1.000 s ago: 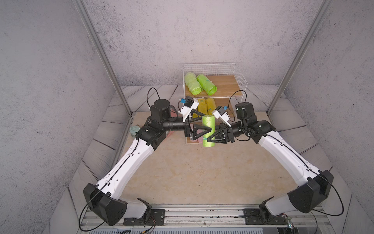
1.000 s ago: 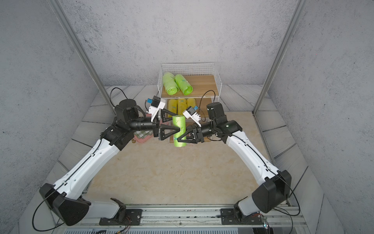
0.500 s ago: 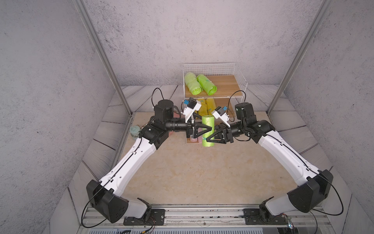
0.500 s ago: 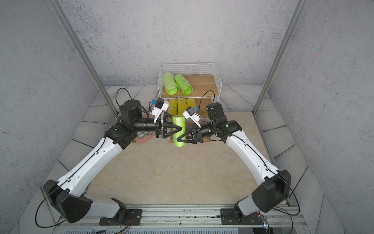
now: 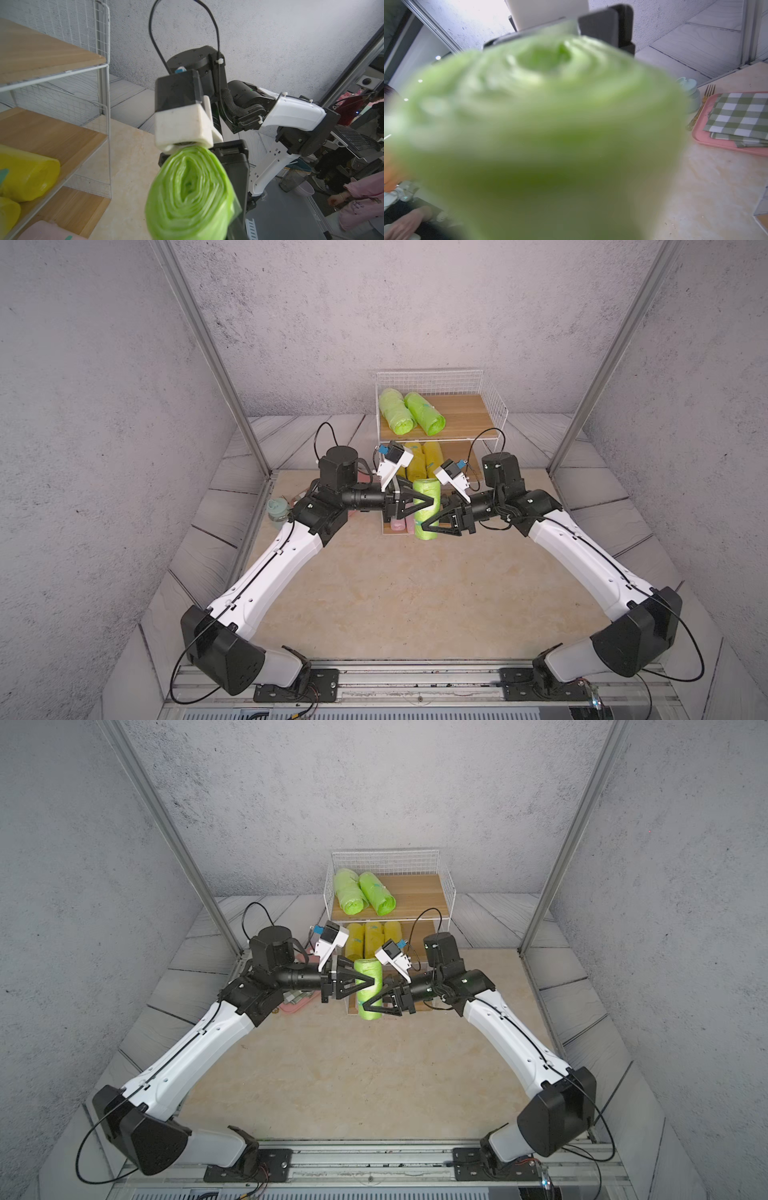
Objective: Sort the rolls of trash bags by color and place them on the shelf
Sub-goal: Adjust the roll of trash bags.
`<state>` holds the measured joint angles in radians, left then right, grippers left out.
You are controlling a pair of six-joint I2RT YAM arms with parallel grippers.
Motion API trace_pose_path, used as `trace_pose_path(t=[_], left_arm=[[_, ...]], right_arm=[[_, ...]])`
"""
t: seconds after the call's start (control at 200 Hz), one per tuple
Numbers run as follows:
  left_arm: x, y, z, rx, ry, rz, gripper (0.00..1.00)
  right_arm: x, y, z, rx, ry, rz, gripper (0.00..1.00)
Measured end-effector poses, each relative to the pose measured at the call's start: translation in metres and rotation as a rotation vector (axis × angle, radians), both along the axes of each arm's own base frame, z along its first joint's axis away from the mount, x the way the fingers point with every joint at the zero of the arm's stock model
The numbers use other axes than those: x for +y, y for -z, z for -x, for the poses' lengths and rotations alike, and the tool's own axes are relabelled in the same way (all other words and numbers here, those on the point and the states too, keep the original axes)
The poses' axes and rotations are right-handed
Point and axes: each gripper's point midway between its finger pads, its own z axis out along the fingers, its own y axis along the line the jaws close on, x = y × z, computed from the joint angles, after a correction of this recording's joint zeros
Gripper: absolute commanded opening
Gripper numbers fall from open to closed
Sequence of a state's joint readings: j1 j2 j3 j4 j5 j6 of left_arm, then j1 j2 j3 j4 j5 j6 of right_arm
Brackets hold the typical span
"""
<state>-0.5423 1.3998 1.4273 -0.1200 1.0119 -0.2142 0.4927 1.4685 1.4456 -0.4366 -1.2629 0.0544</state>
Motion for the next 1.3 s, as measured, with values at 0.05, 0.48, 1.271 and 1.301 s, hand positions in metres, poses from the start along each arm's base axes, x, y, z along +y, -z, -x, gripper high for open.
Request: trace_pose_path(t=[0.05,0.48,1.271,1.301], left_arm=[[0.001,0.006,-0.004,0.006,-0.023,-0.007,0.0],[0.024,-0.01,-0.021,-0.052,-0.187,0.057,0.0],[0.035,-0.052,-0.018,-0.124,-0.228,0.274,0.0],[0.035,-0.054,-0.018,-0.126,-0.227,0.279,0.0]], right_arm=[[0.001,0.002,-0.003,-0.016,0.023,0.002,0.63],[-0.006,-0.01,-0.021,-0.152,0.219,-0.079,0.71],[-0.002,-0.055,-0.038,-0.095,0.252,-0.338,0.73],[-0.002,-0.055,-0.038,-0.093,0.25,-0.34,0.73]])
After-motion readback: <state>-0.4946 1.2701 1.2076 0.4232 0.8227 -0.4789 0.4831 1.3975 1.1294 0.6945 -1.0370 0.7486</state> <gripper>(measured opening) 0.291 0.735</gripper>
